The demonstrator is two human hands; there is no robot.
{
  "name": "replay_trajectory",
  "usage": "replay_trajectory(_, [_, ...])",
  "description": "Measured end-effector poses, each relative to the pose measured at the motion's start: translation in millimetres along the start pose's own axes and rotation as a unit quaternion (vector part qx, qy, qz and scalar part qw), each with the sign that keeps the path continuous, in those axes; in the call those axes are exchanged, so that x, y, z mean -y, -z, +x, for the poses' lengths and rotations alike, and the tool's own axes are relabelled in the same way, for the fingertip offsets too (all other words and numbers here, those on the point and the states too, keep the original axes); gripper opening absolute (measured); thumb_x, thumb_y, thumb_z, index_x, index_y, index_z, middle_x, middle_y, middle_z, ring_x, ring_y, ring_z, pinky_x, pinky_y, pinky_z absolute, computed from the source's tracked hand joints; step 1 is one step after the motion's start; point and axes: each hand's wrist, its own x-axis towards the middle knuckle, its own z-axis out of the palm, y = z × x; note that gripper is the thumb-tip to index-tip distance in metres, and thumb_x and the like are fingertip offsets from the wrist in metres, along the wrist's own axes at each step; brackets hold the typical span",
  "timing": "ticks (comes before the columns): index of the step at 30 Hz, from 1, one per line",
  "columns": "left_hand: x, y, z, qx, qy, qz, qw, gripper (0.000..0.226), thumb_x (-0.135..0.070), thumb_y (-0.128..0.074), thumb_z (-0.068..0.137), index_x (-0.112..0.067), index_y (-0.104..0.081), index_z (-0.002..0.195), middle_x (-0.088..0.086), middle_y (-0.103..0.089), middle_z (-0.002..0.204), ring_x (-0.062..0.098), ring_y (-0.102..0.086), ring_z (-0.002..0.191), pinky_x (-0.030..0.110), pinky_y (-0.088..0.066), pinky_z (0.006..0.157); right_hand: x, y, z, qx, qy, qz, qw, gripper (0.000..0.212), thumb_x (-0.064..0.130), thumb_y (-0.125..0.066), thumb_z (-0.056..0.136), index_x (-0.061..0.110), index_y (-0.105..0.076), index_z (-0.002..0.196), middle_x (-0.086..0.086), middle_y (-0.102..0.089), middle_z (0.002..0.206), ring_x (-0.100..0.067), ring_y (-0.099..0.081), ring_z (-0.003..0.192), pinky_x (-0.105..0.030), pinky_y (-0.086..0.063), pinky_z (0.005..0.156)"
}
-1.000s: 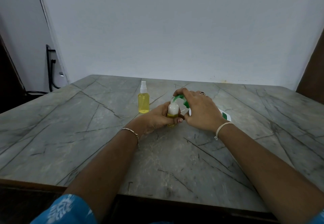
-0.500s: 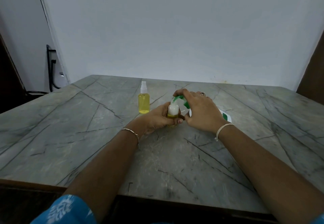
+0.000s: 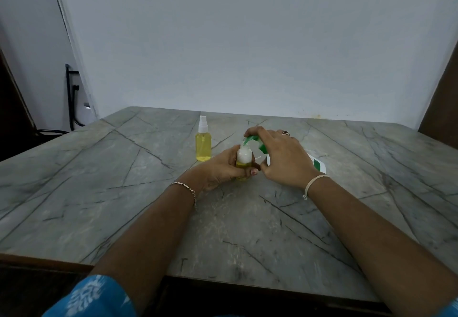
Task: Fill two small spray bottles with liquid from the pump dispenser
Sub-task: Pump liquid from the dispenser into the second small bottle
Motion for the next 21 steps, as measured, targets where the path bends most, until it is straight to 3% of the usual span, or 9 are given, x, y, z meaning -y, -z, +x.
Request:
replay_trajectory(12, [-3.3, -1.9, -2.5, 0.005, -0.004, -0.002, 1.000, 0.043, 0.002, -0.072, 0.080, -0.016, -0.052, 0.113, 0.003, -0.066, 0.103, 0.018, -0.060, 0.102, 0.034, -0.048, 0.098, -0.2, 1.2, 0.5, 0.006, 0.004, 0.014, 1.000, 0.067, 0.019, -0.066, 0.073, 0.037, -0.034, 0.128, 0.001, -0.062, 0.117, -0.021, -0.055, 0.096, -0.041, -0.048, 0.086])
replay_trajectory(16, [-2.2, -1.7, -2.3, 0.006, -0.004, 0.000, 1.000, 0.038, 0.000, -0.074, 0.078, -0.017, -0.054, 0.106, 0.001, -0.066, 0.098, 0.019, -0.060, 0.102, 0.040, -0.046, 0.102, -1.5, 1.9, 0.6, 0.011, 0.002, 0.018, 1.000, 0.066, 0.017, -0.066, 0.073, 0.035, -0.036, 0.129, 0.000, -0.062, 0.117, -0.018, -0.051, 0.091, -0.040, -0.048, 0.085])
replay_trajectory(21, [-4.1, -2.4, -3.5, 0.006, -0.004, -0.004, 1.000, 0.044, 0.003, -0.072, 0.079, -0.014, -0.052, 0.114, 0.008, -0.064, 0.109, 0.022, -0.059, 0.108, 0.043, -0.044, 0.106, 1.6, 2.3, 3.4, 0.010, 0.003, 0.032, 0.999, 0.062, 0.016, -0.065, 0.071, 0.032, -0.038, 0.125, 0.001, -0.062, 0.116, -0.022, -0.055, 0.096, -0.044, -0.050, 0.085])
